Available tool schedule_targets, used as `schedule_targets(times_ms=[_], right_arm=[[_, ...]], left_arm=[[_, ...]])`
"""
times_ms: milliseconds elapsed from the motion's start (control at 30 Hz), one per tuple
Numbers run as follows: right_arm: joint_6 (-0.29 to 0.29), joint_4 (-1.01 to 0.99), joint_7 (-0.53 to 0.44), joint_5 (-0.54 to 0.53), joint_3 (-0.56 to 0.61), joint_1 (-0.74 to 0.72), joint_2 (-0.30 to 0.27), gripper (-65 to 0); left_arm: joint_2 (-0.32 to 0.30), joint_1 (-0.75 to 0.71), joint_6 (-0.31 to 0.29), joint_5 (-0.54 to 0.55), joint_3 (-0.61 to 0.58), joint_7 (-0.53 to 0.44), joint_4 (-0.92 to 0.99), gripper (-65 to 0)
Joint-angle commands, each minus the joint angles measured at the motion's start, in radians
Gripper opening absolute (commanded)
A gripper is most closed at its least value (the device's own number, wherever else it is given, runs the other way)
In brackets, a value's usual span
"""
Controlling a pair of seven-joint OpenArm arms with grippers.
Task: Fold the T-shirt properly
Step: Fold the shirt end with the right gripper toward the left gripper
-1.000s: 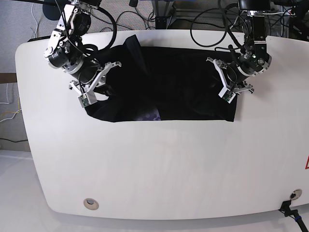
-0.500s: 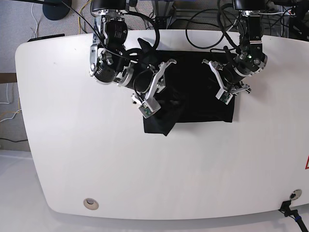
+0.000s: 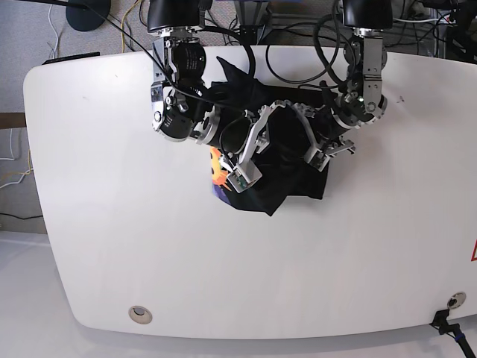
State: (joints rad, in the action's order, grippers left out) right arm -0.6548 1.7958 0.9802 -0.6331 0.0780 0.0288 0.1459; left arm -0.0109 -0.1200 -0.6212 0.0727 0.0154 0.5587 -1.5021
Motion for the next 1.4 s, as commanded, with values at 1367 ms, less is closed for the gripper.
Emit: schedule_targets(times_ms=[1367], right_arm=[[-0.009, -0.095, -0.036, -0.032, -0.014, -0.077, 0.011, -65.0]], left_arm=[[-0.067, -0.066, -0.062, -0.024, 0.117, 0.09, -0.105, -43.2]])
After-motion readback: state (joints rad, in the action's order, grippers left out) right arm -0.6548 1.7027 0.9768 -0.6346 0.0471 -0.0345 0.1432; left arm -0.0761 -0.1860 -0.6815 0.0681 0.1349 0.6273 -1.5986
